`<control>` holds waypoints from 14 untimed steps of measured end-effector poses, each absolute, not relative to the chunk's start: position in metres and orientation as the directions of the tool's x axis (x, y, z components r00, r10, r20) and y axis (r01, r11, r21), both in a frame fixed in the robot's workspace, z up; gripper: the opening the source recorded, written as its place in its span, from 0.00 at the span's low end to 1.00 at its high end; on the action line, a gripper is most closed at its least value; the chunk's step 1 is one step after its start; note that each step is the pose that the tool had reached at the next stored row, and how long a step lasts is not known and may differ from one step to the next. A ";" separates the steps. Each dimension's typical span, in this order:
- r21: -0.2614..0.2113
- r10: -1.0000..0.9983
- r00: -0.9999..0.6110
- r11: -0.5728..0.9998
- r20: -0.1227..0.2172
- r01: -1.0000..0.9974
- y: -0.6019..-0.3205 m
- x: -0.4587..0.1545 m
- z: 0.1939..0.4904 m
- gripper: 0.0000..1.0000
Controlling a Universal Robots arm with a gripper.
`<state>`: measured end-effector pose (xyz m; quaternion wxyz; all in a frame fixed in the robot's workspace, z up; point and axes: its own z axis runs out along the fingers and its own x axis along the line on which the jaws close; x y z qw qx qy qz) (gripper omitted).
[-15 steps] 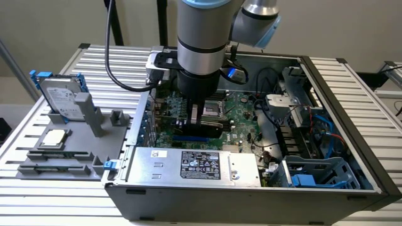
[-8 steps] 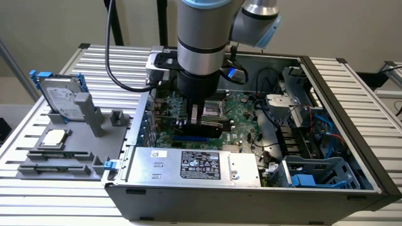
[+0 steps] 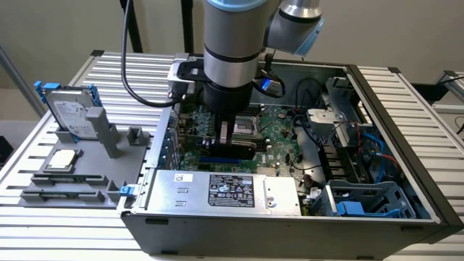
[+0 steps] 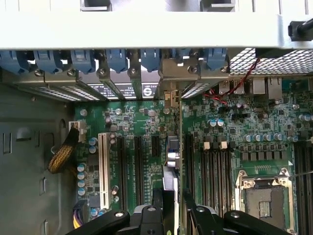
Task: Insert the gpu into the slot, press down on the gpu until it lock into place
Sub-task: 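Insert the gpu into the slot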
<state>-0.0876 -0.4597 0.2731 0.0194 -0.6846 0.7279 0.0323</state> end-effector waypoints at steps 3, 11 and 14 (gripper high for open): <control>0.020 -0.996 -0.057 0.055 -0.072 -0.998 -0.460 -0.088 0.272 0.26; 0.020 -0.996 -0.051 0.049 -0.072 -0.999 -0.458 -0.088 0.267 0.26; 0.020 -0.996 -0.050 0.049 -0.072 -0.999 -0.457 -0.088 0.266 0.26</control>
